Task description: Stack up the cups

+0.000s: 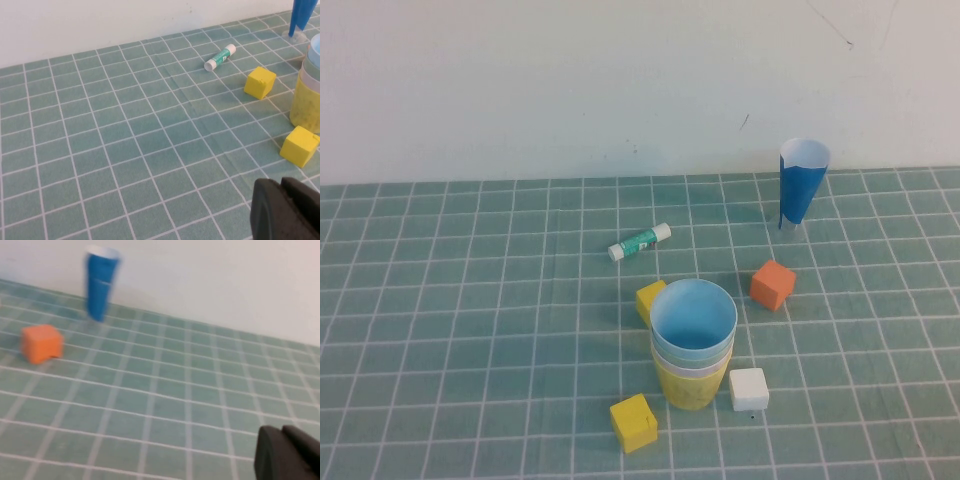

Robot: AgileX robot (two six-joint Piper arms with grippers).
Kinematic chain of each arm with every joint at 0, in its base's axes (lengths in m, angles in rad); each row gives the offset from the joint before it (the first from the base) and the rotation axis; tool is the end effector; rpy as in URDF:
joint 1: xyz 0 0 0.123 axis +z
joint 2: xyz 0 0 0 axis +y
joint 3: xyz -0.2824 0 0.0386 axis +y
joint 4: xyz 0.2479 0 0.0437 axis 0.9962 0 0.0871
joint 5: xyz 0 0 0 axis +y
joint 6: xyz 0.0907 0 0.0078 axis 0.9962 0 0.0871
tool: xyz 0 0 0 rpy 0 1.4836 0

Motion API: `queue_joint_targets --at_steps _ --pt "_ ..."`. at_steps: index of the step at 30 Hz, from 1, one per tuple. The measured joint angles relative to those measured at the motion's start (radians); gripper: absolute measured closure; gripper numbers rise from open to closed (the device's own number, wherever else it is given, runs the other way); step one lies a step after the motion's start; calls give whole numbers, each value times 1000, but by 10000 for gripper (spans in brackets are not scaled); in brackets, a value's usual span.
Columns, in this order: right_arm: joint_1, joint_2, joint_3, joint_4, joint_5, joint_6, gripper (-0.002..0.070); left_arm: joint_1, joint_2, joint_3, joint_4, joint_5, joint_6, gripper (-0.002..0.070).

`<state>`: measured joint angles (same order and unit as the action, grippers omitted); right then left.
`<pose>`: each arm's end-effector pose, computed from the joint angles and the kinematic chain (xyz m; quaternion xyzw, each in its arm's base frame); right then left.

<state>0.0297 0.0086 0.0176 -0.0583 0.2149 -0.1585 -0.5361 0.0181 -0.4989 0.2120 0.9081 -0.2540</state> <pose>0.0568 0.0005 0.1872 -0.0888 0.7540 -0.0651 0.6475 0.0102 0.0115 0.2910 0.1191 0.8032 -0.1234 0.5705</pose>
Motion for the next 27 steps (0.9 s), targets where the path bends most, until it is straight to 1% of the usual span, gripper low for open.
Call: queue_joint_targets --at_steps 3,6,10,17,27 --pt "-96 -14 10 2 3 2 678 0 0 0 0 0 0 676" --pt "-124 -21 10 2 34 30 678 0 0 0 0 0 0 676" --pt "-108 -21 10 -14 81 91 678 0 0 0 0 0 0 676" --pt "-30 -21 10 -38 112 140 678 0 0 0 0 0 0 676" --pt "-22 -21 10 -40 115 143 678 0 0 0 0 0 0 676"
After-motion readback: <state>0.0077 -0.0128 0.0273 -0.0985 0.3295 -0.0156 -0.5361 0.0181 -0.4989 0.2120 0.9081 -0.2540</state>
